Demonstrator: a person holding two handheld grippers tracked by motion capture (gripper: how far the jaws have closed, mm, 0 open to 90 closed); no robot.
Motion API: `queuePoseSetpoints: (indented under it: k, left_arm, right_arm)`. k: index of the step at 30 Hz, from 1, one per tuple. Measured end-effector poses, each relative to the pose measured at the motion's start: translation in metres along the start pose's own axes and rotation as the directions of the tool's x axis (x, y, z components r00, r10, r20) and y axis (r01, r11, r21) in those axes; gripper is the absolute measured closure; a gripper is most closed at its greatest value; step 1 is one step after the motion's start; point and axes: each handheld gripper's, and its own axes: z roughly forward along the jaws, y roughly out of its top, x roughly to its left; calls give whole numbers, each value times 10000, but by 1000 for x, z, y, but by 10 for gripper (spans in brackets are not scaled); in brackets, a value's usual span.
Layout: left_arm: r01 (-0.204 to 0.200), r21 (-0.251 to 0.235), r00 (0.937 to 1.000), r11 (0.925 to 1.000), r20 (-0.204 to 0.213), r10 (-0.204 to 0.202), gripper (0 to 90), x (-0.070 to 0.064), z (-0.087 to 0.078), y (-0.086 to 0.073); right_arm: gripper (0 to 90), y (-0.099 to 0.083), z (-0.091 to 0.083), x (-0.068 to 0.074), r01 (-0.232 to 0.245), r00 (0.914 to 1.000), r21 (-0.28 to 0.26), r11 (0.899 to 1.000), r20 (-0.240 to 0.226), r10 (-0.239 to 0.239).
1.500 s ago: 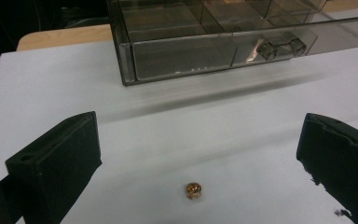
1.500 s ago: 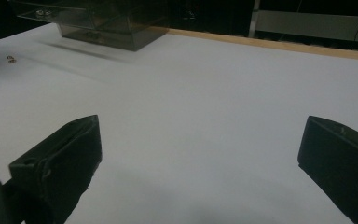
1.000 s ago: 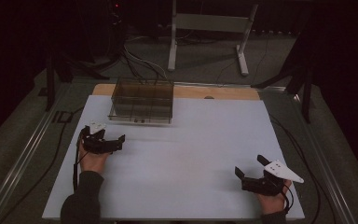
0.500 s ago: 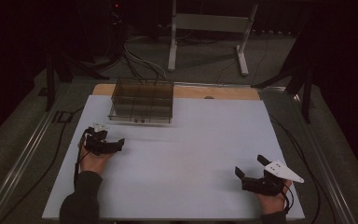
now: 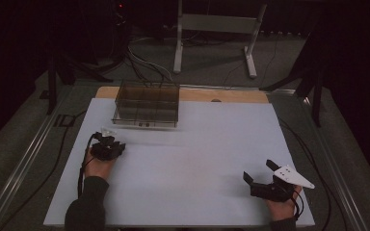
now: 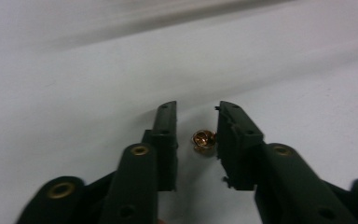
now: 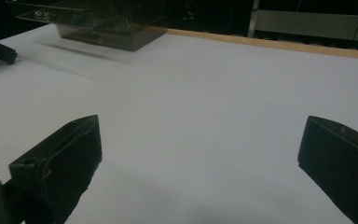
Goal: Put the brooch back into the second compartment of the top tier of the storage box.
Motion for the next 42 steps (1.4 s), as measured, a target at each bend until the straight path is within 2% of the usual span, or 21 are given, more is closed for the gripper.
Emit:
queuePoseSetpoints:
  k: [3, 9, 19, 26, 42]
  left_arm:
    - [-53, 62, 10000, 10000, -3, 53, 768, 0, -1, 0]
    - [-198, 155, 9997, 9997, -114, 200, 800, -2, -1, 0]
    - [-207, 149, 9998, 9997, -35, 208, 805, -2, -2, 0]
    - [-166, 19, 9998, 9999, 129, 166, 805, -5, -4, 1]
    - [86, -386, 9995, 9992, 303, -74, 805, -2, -16, 3]
  right_arm:
    - [2, 0, 0, 0, -1, 10000, -4, 10000, -2, 1]
    - [2, 0, 0, 0, 1, 10000, 0, 10000, 9, -1]
    - [2, 0, 0, 0, -32, 10000, 3, 10000, 24, 32]
    - [3, 0, 0, 0, -13, 10000, 18, 10000, 31, 13]
    - [2, 0, 1, 0, -8, 10000, 28, 10000, 14, 8]
